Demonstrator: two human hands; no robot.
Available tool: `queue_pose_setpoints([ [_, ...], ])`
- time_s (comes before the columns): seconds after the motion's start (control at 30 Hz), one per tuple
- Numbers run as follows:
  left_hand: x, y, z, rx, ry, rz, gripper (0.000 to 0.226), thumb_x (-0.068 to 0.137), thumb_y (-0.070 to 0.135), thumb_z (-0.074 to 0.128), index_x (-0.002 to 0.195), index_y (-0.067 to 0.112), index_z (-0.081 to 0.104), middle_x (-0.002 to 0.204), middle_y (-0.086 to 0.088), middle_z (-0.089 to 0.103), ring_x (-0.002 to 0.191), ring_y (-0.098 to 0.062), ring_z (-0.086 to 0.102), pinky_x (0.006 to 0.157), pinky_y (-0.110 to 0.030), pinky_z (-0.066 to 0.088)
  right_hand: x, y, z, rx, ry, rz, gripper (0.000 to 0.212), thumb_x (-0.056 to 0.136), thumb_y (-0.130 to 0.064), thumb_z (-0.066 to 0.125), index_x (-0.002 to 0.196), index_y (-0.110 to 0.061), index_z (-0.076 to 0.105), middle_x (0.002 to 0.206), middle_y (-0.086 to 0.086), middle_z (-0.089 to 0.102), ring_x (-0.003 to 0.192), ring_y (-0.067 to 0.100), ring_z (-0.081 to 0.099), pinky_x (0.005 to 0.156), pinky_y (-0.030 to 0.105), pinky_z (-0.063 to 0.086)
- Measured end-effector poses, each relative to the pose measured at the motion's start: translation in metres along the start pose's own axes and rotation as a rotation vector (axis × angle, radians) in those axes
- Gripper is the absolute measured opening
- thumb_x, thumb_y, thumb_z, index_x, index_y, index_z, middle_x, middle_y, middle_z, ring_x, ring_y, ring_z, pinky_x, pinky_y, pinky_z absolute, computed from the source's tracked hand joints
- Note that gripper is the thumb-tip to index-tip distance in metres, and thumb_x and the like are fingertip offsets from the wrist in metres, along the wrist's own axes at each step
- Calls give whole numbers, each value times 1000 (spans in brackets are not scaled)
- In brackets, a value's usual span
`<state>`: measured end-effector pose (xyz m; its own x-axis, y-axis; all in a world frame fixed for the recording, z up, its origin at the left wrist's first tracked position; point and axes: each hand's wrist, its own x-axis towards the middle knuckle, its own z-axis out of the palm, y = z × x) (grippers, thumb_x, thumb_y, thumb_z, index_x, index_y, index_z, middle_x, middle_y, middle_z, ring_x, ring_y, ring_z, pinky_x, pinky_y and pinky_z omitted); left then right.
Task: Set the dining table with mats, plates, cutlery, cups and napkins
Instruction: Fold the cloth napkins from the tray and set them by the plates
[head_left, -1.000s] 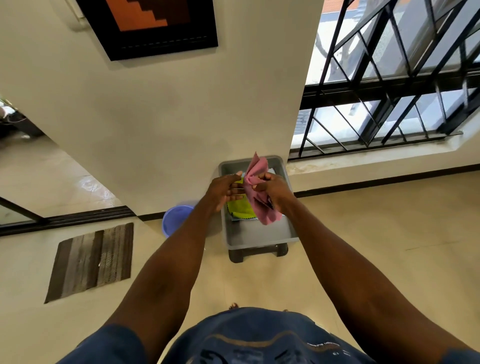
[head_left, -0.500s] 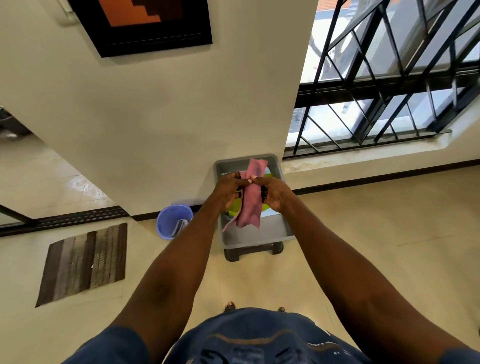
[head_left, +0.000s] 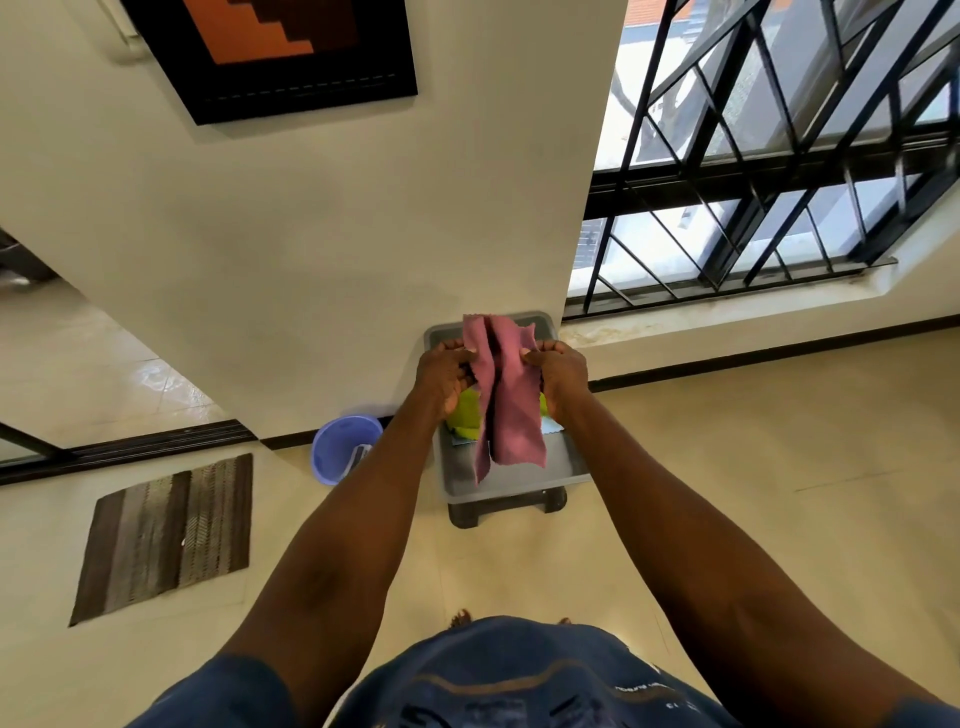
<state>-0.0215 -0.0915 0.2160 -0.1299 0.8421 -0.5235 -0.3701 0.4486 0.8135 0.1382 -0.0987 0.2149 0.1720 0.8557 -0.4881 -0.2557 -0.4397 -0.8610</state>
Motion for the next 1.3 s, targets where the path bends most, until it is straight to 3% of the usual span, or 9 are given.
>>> queue_pose_setpoints([
  [0.17,2,-5,1,36,65,31,8,82,4,72,80,10,68,71,-7,61,63,-20,55,64,-31,48,-1,5,1,-19,188,-95,18,85,-5,69,74,-19,67,77,2,69,75,18,62,77,36,55],
  [0.27,2,-9,3,88,97,127,11,79,6,76,74,12,68,69,-5,62,65,-21,54,65,-31,49,-10,5,5,-95,277,-203,9,90,-13,67,82,-18,66,77,-4,65,74,9,59,68,22,48],
  [0.33,-4,-11,7,125,67,173,8,82,1,72,83,8,68,73,-6,63,64,-18,57,63,-27,53,-16,8,8,-151,247,-254,11,91,-16,67,80,-20,66,76,-6,65,74,8,59,63,20,45],
  [0.43,-10,-16,12,211,27,205,19,84,-3,68,103,0,70,86,-9,68,70,-16,61,66,-24,55,-22,13,12,-264,160,-314,14,91,-20,66,78,-25,70,79,-4,69,77,12,63,70,27,53],
  [0.6,-10,-27,11,321,16,243,11,87,11,72,83,21,73,84,-3,73,80,-18,68,82,-34,58,-28,24,15,-371,9,-424,14,92,-18,64,101,-15,74,97,0,73,91,12,67,82,25,55],
  [0.77,-14,-29,8,338,32,270,9,88,10,70,81,14,73,75,-8,68,67,-17,59,67,-30,52,-34,27,12,-341,11,-467,15,92,-11,63,95,-19,75,91,-6,72,86,2,65,73,9,49],
  [1.0,-14,-30,8,411,-30,255,16,87,-1,63,82,11,73,76,-10,67,74,-19,61,78,-36,56,-30,38,16,-435,13,-537,22,91,-9,61,104,-19,76,103,0,74,97,10,67,90,31,55],
  [1.13,-13,-28,8,360,-10,210,15,86,0,63,72,4,67,67,-10,62,69,-22,59,81,-45,60,-31,41,13,-560,-30,-592,22,92,-8,55,94,-18,75,89,2,73,86,18,67,79,42,57],
  [1.3,-17,-25,6,369,-30,284,15,87,18,74,75,10,71,70,-7,67,64,-16,62,65,-25,58,-34,38,13,-588,-21,-556,22,96,-12,55,82,-12,73,80,7,70,79,25,64,73,45,54],
])
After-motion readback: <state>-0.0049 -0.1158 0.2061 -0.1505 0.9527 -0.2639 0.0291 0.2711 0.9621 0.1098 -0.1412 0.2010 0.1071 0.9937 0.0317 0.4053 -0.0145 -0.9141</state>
